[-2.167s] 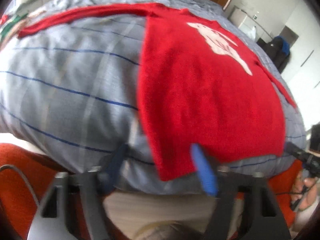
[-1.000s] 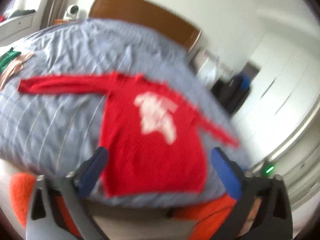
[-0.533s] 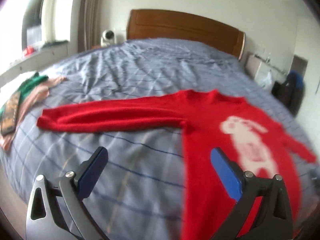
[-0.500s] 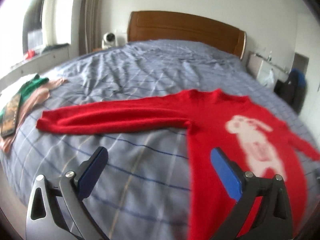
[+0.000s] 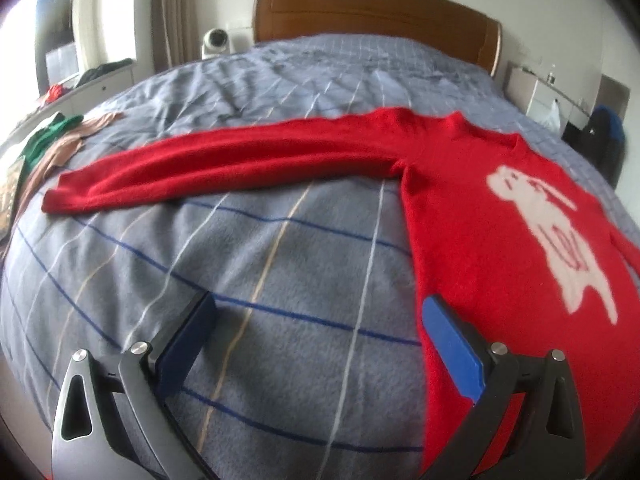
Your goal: Fold small clothes
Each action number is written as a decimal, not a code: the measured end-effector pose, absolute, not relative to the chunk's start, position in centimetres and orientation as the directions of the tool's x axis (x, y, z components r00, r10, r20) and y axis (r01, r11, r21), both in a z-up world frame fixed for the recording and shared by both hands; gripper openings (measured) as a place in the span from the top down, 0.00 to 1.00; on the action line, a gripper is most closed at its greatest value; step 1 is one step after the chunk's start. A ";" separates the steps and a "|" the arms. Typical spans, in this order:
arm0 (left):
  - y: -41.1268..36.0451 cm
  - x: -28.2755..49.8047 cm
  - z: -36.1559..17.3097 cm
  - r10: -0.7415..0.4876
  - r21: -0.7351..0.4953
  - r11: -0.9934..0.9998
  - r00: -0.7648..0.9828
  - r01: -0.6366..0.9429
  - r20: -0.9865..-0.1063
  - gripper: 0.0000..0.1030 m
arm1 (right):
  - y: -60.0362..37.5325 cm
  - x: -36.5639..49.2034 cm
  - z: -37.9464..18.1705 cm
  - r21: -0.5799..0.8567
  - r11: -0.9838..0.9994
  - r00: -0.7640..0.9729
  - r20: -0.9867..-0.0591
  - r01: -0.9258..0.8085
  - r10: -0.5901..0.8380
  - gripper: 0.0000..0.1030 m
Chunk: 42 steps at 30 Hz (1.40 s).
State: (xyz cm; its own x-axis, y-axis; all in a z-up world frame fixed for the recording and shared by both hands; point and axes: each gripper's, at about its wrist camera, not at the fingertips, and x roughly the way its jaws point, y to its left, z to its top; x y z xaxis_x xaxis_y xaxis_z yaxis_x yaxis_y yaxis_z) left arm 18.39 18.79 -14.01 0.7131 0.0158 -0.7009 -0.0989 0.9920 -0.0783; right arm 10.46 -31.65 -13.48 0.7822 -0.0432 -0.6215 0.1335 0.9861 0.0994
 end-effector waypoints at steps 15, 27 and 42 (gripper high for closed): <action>19.1 18.9 -14.8 0.029 -0.068 0.991 0.685 -0.114 -0.728 0.00 | -31.3 10.7 -13.5 0.074 0.989 0.778 -0.626 0.124 -0.051 0.12; 18.6 19.2 -15.0 0.063 -0.015 0.994 0.674 -0.110 -0.736 0.00 | -31.0 10.9 -13.7 0.053 0.991 0.777 -0.626 0.124 -0.064 0.11; 18.3 19.0 -14.9 0.078 0.002 0.994 0.682 -0.112 -0.728 0.00 | -30.9 10.9 -13.8 0.051 0.991 0.777 -0.626 0.124 -0.065 0.10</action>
